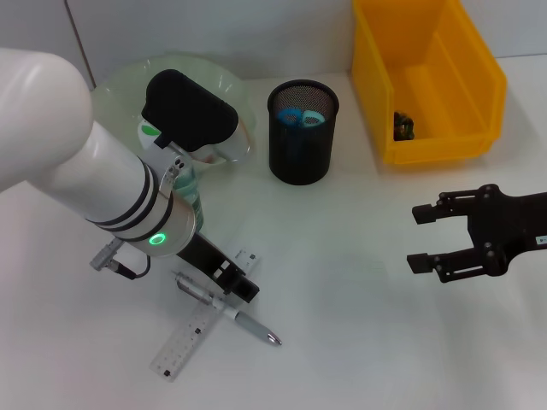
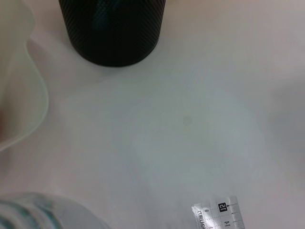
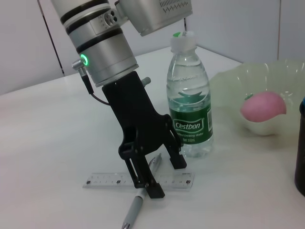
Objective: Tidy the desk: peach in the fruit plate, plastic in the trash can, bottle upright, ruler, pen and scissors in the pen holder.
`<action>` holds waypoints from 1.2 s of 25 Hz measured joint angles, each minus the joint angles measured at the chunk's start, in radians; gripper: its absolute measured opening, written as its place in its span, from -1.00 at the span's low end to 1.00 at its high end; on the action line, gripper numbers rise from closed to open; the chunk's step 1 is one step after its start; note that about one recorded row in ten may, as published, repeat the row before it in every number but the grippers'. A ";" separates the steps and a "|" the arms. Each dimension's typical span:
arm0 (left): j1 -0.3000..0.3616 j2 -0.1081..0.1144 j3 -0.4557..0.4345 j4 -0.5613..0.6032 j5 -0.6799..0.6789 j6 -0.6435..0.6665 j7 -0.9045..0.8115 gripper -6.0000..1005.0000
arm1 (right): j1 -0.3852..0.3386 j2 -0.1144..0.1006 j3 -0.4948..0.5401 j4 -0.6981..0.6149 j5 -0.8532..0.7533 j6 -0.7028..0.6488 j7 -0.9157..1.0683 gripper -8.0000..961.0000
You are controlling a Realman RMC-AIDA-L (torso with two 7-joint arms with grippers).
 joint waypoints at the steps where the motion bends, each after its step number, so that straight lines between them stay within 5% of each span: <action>1: 0.000 0.000 0.000 0.000 0.000 0.000 0.000 0.57 | 0.001 0.001 0.000 0.000 0.000 0.000 0.000 0.61; 19: -0.001 0.000 0.009 -0.025 -0.002 -0.016 0.012 0.57 | 0.008 0.007 0.000 0.000 0.000 0.002 0.000 0.61; 22: -0.001 0.000 0.013 -0.026 0.000 -0.020 0.012 0.25 | 0.008 0.007 0.000 0.000 0.000 0.002 0.000 0.61; 30: -0.001 0.000 0.018 -0.022 0.001 -0.020 0.013 -0.02 | 0.009 0.009 0.000 0.000 0.000 0.002 0.000 0.61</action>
